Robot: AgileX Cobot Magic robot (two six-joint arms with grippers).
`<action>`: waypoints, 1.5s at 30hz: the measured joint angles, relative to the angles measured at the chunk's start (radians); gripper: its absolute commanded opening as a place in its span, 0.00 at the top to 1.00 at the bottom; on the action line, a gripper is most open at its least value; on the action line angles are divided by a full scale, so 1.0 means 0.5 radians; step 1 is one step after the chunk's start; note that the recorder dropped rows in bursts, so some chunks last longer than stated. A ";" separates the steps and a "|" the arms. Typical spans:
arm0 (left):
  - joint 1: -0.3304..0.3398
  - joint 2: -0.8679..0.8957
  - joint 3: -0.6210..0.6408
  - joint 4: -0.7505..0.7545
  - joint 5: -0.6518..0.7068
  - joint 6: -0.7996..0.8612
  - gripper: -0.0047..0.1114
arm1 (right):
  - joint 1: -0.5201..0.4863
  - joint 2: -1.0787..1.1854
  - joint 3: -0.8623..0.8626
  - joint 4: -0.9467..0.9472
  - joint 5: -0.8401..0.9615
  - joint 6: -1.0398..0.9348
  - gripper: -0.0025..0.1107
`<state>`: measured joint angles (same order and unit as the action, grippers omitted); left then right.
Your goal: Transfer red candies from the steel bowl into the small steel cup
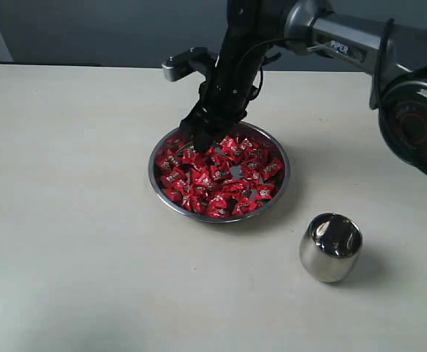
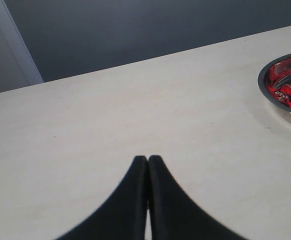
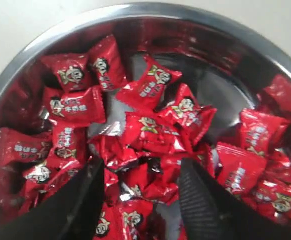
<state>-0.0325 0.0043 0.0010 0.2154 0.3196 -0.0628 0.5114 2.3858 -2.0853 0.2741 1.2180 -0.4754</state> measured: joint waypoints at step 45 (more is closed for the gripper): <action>0.000 0.000 0.000 0.000 0.000 0.000 0.96 | 0.198 0.051 0.198 -0.310 0.000 0.592 0.75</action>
<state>-0.0325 0.0043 0.0010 0.2154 0.3196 -0.0628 0.6105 2.4112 -1.9861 0.1191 1.2180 -0.1796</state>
